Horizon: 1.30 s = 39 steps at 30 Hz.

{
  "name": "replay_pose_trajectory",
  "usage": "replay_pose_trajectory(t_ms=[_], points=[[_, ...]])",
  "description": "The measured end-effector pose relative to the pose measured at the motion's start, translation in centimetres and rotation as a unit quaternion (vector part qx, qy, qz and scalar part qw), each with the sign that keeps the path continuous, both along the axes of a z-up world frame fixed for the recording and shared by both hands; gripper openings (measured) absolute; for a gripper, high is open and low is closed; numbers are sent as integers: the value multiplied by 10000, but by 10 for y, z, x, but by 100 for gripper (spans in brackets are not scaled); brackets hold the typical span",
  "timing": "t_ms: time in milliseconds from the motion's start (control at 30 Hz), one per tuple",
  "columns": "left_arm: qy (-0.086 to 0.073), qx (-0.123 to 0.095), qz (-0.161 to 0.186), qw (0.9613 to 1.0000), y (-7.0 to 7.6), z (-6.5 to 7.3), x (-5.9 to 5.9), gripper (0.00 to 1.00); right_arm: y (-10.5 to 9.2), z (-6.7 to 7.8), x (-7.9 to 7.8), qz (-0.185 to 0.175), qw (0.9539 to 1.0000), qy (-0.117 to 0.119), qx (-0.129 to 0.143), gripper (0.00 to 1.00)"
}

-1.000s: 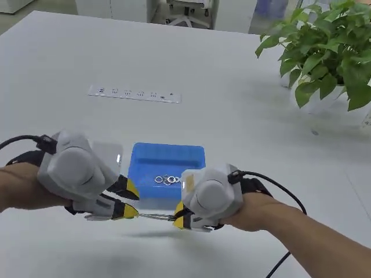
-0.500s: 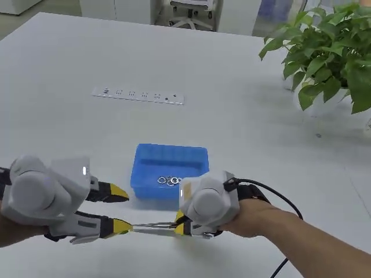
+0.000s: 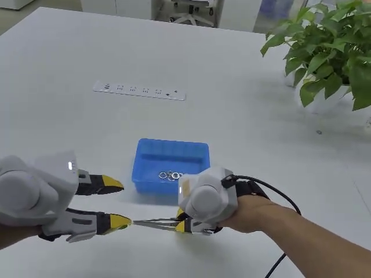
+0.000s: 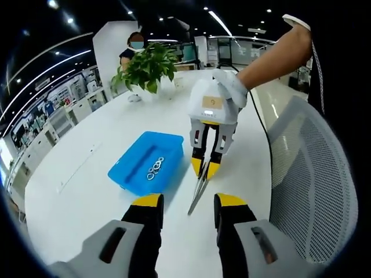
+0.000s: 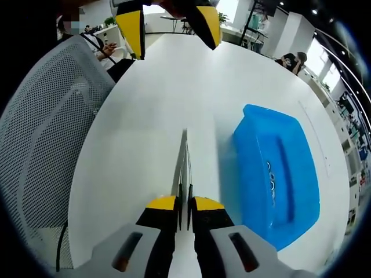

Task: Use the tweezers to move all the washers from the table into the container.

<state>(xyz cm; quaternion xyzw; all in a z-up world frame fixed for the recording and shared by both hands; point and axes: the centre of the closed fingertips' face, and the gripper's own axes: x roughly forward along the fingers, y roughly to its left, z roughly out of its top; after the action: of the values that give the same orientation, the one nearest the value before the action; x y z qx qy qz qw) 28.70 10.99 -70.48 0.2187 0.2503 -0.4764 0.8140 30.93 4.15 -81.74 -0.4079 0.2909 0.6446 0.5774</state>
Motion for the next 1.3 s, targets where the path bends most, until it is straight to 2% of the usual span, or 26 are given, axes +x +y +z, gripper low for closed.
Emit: replay_pose_trajectory(t_ms=[467,767,900,1067,1300], points=[[-12,0,102,9999,5,-1,1,42,-1,0,-1,20,10000,-14,6,13],[-42,-69,147,9999,7,3,4,44,0,4,0,-11,9999,-52,106,21],[-42,-121,160,9998,6,5,5,47,-1,12,3,-59,9998,-113,183,23],[-8,-184,163,9997,5,7,5,51,-1,29,7,-198,9990,-155,363,27],[39,-296,197,9994,4,8,7,58,-9,50,19,-557,9963,-199,627,34]])
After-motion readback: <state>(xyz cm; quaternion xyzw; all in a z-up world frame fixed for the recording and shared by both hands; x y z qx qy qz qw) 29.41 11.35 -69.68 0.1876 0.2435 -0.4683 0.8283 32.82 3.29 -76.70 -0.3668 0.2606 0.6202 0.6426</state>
